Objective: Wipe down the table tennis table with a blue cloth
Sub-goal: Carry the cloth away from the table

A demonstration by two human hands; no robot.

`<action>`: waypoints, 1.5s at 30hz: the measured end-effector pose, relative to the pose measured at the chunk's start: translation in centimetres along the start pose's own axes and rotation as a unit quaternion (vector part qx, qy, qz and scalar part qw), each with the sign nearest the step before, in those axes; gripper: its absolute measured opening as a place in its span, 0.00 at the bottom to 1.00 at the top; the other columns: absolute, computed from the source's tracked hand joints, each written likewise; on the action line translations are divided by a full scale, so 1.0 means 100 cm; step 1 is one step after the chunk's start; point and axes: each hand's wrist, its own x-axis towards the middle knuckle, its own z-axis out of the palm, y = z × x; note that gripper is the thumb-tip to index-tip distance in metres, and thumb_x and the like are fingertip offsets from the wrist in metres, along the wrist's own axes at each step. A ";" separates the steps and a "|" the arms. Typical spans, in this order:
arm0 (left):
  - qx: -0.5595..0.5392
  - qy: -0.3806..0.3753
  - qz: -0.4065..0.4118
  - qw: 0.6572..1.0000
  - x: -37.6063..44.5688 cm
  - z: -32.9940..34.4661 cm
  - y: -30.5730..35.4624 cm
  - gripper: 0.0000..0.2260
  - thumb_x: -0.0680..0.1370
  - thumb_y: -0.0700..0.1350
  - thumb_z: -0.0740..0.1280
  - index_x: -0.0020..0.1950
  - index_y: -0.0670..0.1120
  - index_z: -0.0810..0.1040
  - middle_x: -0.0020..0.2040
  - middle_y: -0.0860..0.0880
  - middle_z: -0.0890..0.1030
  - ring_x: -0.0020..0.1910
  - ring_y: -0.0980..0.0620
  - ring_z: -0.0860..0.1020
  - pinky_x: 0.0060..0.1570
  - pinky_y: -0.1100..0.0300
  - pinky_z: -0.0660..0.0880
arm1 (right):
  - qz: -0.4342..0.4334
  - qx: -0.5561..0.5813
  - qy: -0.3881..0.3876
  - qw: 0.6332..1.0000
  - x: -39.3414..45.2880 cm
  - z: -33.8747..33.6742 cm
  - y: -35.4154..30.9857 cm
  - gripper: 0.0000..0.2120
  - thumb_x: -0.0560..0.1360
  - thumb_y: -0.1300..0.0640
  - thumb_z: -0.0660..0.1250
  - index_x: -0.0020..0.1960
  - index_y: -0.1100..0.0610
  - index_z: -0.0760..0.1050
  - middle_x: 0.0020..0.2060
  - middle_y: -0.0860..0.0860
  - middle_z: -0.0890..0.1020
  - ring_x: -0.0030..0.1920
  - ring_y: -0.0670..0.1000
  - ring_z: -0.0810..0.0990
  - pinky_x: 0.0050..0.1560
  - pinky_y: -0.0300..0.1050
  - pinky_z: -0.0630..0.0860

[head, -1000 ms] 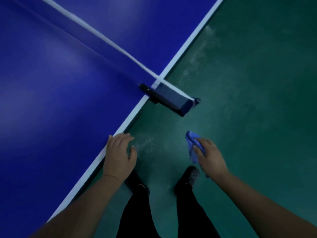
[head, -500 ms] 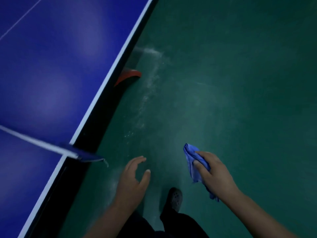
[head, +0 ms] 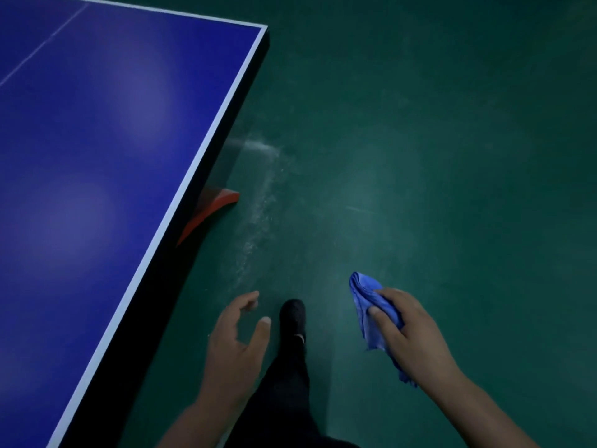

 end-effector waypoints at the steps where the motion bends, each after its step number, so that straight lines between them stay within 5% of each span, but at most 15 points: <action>1: 0.003 -0.011 -0.013 1.000 0.028 0.007 0.006 0.17 0.76 0.38 0.71 0.63 0.52 0.77 0.59 0.55 0.80 0.61 0.57 0.77 0.65 0.51 0.72 | 0.012 -0.003 -0.004 1.000 0.026 -0.003 -0.003 0.09 0.78 0.53 0.68 0.58 0.45 0.77 0.54 0.36 0.78 0.55 0.34 0.74 0.52 0.22 0.64; 6: 0.006 -0.032 0.011 0.999 0.180 0.042 0.058 0.20 0.74 0.38 0.73 0.59 0.59 0.75 0.58 0.56 0.79 0.60 0.60 0.76 0.65 0.55 0.72 | 0.035 -0.011 0.021 0.999 0.159 -0.038 -0.027 0.10 0.78 0.51 0.68 0.58 0.44 0.75 0.54 0.34 0.78 0.56 0.33 0.73 0.52 0.21 0.64; 10: -0.014 -0.046 0.050 0.998 0.298 0.079 0.123 0.17 0.74 0.44 0.72 0.61 0.57 0.76 0.59 0.56 0.79 0.60 0.57 0.77 0.64 0.57 0.72 | 0.043 -0.001 0.075 0.996 0.260 -0.087 -0.043 0.10 0.77 0.51 0.69 0.58 0.43 0.76 0.55 0.37 0.79 0.56 0.33 0.75 0.54 0.30 0.68; 16: -0.031 -0.075 0.089 0.993 0.453 0.160 0.191 0.18 0.72 0.53 0.69 0.61 0.58 0.76 0.60 0.58 0.79 0.62 0.54 0.77 0.64 0.59 0.71 | 0.042 0.016 0.107 0.993 0.421 -0.150 -0.048 0.10 0.77 0.51 0.69 0.58 0.43 0.77 0.55 0.36 0.79 0.56 0.34 0.76 0.52 0.24 0.66; 19: -0.021 -0.061 0.085 0.994 0.529 0.204 0.222 0.17 0.72 0.48 0.70 0.60 0.61 0.75 0.60 0.60 0.78 0.61 0.57 0.77 0.64 0.59 0.72 | 0.033 0.037 0.097 0.994 0.515 -0.184 -0.050 0.10 0.76 0.51 0.68 0.54 0.37 0.75 0.54 0.32 0.79 0.55 0.33 0.76 0.51 0.22 0.66; 24: -0.030 -0.015 0.062 0.998 0.656 0.254 0.280 0.20 0.75 0.39 0.73 0.59 0.60 0.75 0.60 0.58 0.78 0.61 0.58 0.77 0.66 0.53 0.72 | 0.024 0.038 0.072 0.996 0.671 -0.248 -0.067 0.10 0.76 0.50 0.69 0.55 0.38 0.75 0.53 0.35 0.80 0.54 0.35 0.77 0.52 0.34 0.70; 28: -0.031 0.018 0.085 0.996 0.762 0.266 0.327 0.17 0.73 0.46 0.70 0.60 0.58 0.75 0.60 0.57 0.79 0.61 0.57 0.77 0.65 0.57 0.72 | 0.005 0.030 0.047 0.998 0.799 -0.282 -0.099 0.09 0.77 0.49 0.68 0.54 0.38 0.76 0.51 0.33 0.80 0.52 0.35 0.77 0.49 0.34 0.70; 33: -0.075 0.079 0.041 0.993 0.929 0.284 0.348 0.16 0.71 0.48 0.70 0.58 0.59 0.77 0.60 0.57 0.80 0.60 0.55 0.78 0.65 0.49 0.73 | -0.033 0.015 0.031 0.999 0.985 -0.287 -0.142 0.09 0.77 0.48 0.67 0.57 0.41 0.77 0.53 0.32 0.79 0.54 0.36 0.77 0.50 0.33 0.70; 37: -0.075 0.067 0.040 0.994 1.082 0.295 0.362 0.17 0.73 0.45 0.72 0.58 0.60 0.77 0.61 0.56 0.79 0.62 0.54 0.78 0.67 0.47 0.72 | -0.034 0.025 0.038 0.998 1.137 -0.280 -0.183 0.09 0.77 0.49 0.67 0.56 0.39 0.76 0.53 0.31 0.78 0.54 0.36 0.77 0.50 0.32 0.70; 41: -0.085 0.069 0.055 0.993 1.234 0.294 0.407 0.19 0.72 0.48 0.70 0.59 0.67 0.77 0.60 0.59 0.79 0.62 0.56 0.77 0.66 0.59 0.71 | -0.047 0.017 0.048 0.998 1.276 -0.291 -0.240 0.11 0.77 0.52 0.70 0.55 0.37 0.75 0.52 0.32 0.79 0.54 0.33 0.76 0.50 0.22 0.66; 45: -0.091 0.060 0.054 0.993 1.374 0.299 0.460 0.18 0.72 0.49 0.70 0.58 0.67 0.76 0.60 0.60 0.79 0.62 0.53 0.77 0.65 0.52 0.71 | -0.048 0.013 0.055 0.997 1.406 -0.315 -0.291 0.10 0.77 0.52 0.69 0.57 0.44 0.78 0.54 0.36 0.80 0.55 0.35 0.76 0.51 0.22 0.66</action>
